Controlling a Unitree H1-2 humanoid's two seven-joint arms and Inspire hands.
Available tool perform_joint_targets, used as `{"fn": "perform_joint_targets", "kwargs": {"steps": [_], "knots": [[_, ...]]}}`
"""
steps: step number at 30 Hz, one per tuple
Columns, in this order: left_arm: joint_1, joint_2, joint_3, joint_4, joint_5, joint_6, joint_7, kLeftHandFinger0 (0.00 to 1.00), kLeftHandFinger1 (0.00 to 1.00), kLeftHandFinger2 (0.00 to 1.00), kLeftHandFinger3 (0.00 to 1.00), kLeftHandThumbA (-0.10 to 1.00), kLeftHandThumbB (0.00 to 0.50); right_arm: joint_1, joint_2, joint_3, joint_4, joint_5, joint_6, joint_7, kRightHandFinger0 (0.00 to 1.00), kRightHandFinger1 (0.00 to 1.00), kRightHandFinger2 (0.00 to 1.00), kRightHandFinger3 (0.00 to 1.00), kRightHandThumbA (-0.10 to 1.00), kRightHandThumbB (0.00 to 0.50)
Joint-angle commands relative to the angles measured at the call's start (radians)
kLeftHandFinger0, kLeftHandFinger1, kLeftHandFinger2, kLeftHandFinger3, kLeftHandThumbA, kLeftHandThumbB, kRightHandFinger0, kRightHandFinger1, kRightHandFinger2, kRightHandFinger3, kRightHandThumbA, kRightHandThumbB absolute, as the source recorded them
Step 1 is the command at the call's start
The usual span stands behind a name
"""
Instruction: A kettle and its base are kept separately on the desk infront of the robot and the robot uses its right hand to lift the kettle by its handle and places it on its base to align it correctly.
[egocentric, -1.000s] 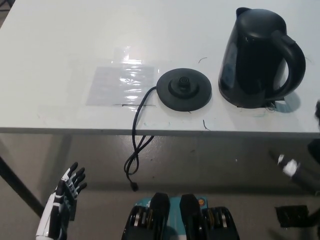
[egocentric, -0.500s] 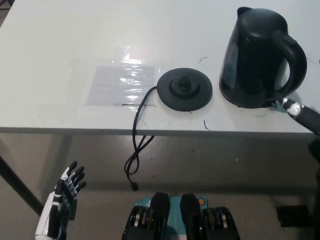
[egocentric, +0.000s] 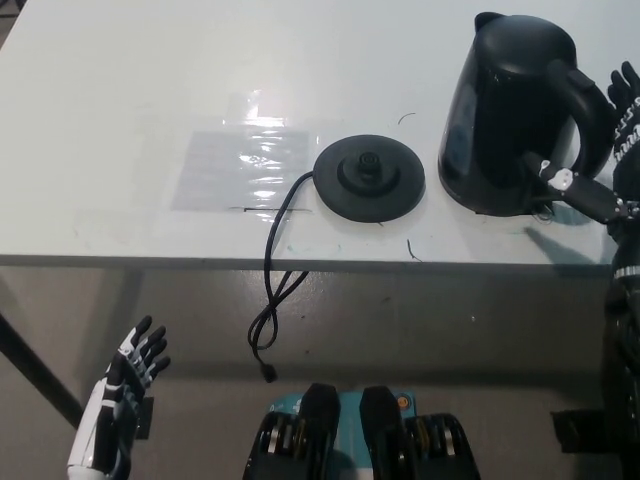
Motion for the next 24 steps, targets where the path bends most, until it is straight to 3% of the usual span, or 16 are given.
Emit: {"fn": "perform_joint_targets", "kwargs": {"steps": [1,8,11,14,16,17,18,19,20,21,22,23,24], "knots": [[-0.012,0.015,0.0,-0.036,-0.007,-0.01,-0.012,1.0,1.0,1.0,1.0,1.0,0.255,-0.088,-0.028,-0.021,0.045,0.054,-0.016,0.0,1.0,1.0,1.0,1.0,1.0,0.297],[-0.014,0.019,0.002,-0.036,0.001,-0.014,-0.012,1.0,1.0,1.0,1.0,1.0,0.259,-0.133,-0.026,-0.044,0.124,0.134,-0.001,0.03,1.0,1.0,1.0,1.0,1.0,0.297],[-0.025,0.022,0.004,-0.031,0.006,-0.021,-0.011,1.0,1.0,1.0,1.0,1.0,0.237,-0.152,-0.024,-0.054,0.16,0.144,-0.012,0.017,1.0,1.0,1.0,1.0,1.0,0.24],[-0.029,0.025,0.006,-0.03,0.008,-0.023,-0.011,1.0,1.0,1.0,1.0,1.0,0.234,-0.163,-0.014,-0.067,0.17,0.167,-0.017,0.012,1.0,1.0,1.0,1.0,1.0,0.235],[-0.033,0.025,0.006,-0.029,0.009,-0.025,-0.011,1.0,1.0,1.0,1.0,1.0,0.248,-0.173,-0.001,-0.078,0.164,0.143,0.006,-0.046,1.0,1.0,1.0,1.0,1.0,0.319],[-0.033,0.026,0.007,-0.028,0.008,-0.024,-0.011,1.0,1.0,1.0,1.0,1.0,0.26,-0.178,0.008,-0.084,0.153,0.101,0.05,-0.109,1.0,1.0,1.0,1.0,0.96,0.235],[-0.035,0.026,0.007,-0.027,0.007,-0.025,-0.012,1.0,1.0,1.0,1.0,1.0,0.263,-0.184,0.012,-0.085,0.148,0.071,0.087,-0.148,0.85,0.91,0.99,1.0,0.82,0.156],[-0.036,0.026,0.008,-0.026,0.005,-0.026,-0.014,1.0,1.0,1.0,1.0,1.0,0.263,-0.188,0.012,-0.085,0.145,0.054,0.115,-0.17,0.85,0.91,0.99,1.0,0.82,0.156],[-0.036,0.025,0.008,-0.024,0.006,-0.028,-0.013,1.0,1.0,1.0,1.0,1.0,0.265,-0.196,0.015,-0.092,0.132,0.055,0.187,-0.192,0.1,0.19,0.35,0.51,0.15,0.121],[-0.039,0.025,0.008,-0.021,0.005,-0.03,-0.014,1.0,1.0,1.0,1.0,1.0,0.265,-0.204,0.02,-0.108,0.124,0.08,0.228,-0.199,0.0,0.02,0.23,0.3,-0.09,0.14],[-0.041,0.025,0.008,-0.02,0.004,-0.031,-0.014,1.0,1.0,1.0,1.0,1.0,0.265,-0.207,0.023,-0.115,0.121,0.094,0.244,-0.204,0.0,0.02,0.23,0.3,-0.09,0.14],[-0.044,0.028,0.008,-0.014,0.009,-0.042,-0.016,1.0,1.0,1.0,1.0,1.0,0.261,-0.213,0.025,-0.125,0.122,0.115,0.272,-0.206,0.0,0.07,0.42,0.39,-0.1,0.16],[-0.045,0.029,0.008,-0.013,0.008,-0.043,-0.016,1.0,1.0,1.0,1.0,1.0,0.262,-0.213,0.027,-0.128,0.116,0.116,0.288,-0.207,0.0,0.11,0.54,0.45,-0.1,0.181]]}}
